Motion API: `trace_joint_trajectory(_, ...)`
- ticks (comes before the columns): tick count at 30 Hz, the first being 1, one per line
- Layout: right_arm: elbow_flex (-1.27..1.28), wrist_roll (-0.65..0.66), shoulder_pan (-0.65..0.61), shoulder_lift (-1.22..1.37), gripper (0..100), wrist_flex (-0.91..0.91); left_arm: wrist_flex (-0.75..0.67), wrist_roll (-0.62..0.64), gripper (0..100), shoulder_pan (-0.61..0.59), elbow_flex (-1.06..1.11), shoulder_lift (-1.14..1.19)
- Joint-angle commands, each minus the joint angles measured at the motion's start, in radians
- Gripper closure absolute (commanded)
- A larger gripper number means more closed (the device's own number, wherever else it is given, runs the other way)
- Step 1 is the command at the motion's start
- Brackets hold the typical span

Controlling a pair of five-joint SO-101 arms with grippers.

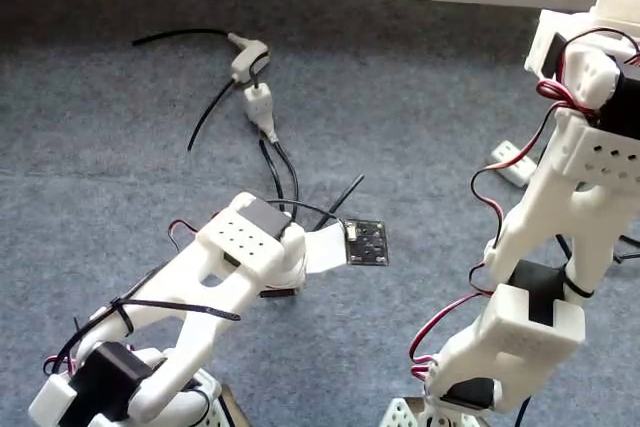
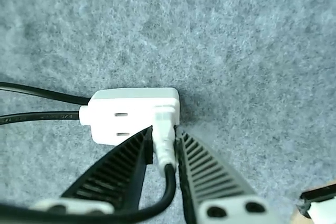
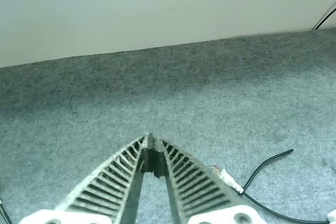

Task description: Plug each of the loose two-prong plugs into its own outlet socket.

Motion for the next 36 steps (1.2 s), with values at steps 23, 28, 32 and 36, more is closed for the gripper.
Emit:
trace_joint_trajectory(23, -0.044, -0.009, 0.004, -0.005, 98.9, 0.007, 0.364, 0.129, 76, -0.077, -1.300, -0.001)
trace_joint_trajectory(28, -0.044, -0.014, 0.002, -0.004, 96.4, 0.007, 0.494, 0.190, 76, -0.272, -1.664, -0.001)
trace_joint_trajectory(32, -0.044, -0.015, -0.016, -0.007, 91.0, 0.016, 0.577, 0.410, 76, -0.544, -1.868, -0.001)
trace_joint_trajectory(36, -0.042, -0.015, -0.082, -0.012, 89.9, 0.064, 0.578, 0.552, 76, -0.839, -1.813, -0.002)
